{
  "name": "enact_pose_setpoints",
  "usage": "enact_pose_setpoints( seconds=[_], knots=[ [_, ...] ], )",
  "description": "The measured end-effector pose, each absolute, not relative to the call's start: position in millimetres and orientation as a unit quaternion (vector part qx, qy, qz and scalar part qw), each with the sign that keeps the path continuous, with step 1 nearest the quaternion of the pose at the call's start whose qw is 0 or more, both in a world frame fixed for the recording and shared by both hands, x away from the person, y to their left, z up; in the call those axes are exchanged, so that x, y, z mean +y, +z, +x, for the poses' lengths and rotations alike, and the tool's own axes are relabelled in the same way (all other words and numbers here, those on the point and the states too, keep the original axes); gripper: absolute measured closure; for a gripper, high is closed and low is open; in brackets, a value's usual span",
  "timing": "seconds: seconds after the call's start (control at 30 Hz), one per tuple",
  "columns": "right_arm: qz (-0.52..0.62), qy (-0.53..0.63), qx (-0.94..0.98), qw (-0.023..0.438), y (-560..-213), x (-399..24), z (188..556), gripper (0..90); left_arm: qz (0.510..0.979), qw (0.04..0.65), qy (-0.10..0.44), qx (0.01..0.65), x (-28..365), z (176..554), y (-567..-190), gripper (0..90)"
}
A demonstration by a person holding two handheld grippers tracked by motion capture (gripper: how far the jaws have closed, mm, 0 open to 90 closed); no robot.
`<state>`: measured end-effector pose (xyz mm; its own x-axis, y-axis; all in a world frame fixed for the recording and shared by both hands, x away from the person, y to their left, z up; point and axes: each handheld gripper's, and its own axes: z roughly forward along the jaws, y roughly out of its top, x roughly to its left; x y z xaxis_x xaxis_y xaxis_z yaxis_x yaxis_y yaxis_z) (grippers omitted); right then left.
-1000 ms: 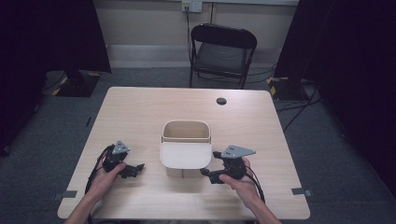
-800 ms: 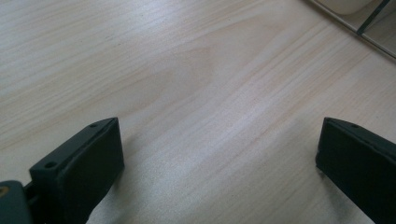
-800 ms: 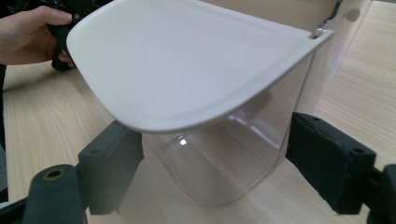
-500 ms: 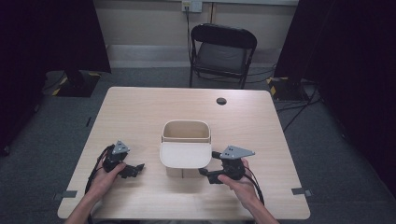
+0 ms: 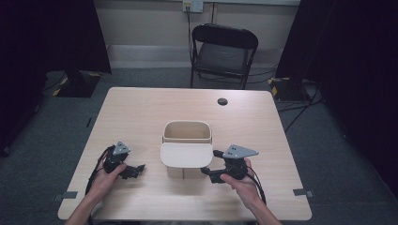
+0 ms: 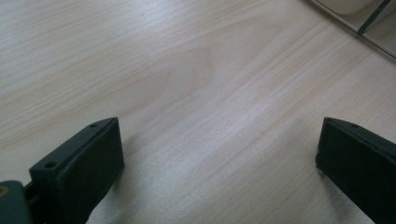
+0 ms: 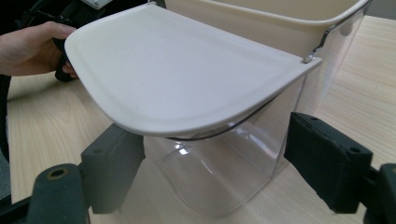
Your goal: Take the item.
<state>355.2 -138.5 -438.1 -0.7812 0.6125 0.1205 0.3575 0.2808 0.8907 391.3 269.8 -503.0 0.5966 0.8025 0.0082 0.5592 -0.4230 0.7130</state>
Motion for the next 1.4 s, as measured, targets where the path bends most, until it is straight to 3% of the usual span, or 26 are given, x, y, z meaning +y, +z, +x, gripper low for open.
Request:
enact_pose_setpoints(
  seconds=[1.4],
  knots=[
    [0.301,0.535,0.777,0.137,-428,-137,354,20.7,0.825,0.343,0.177,0.413,270,391,-503,0.3]
  ],
)
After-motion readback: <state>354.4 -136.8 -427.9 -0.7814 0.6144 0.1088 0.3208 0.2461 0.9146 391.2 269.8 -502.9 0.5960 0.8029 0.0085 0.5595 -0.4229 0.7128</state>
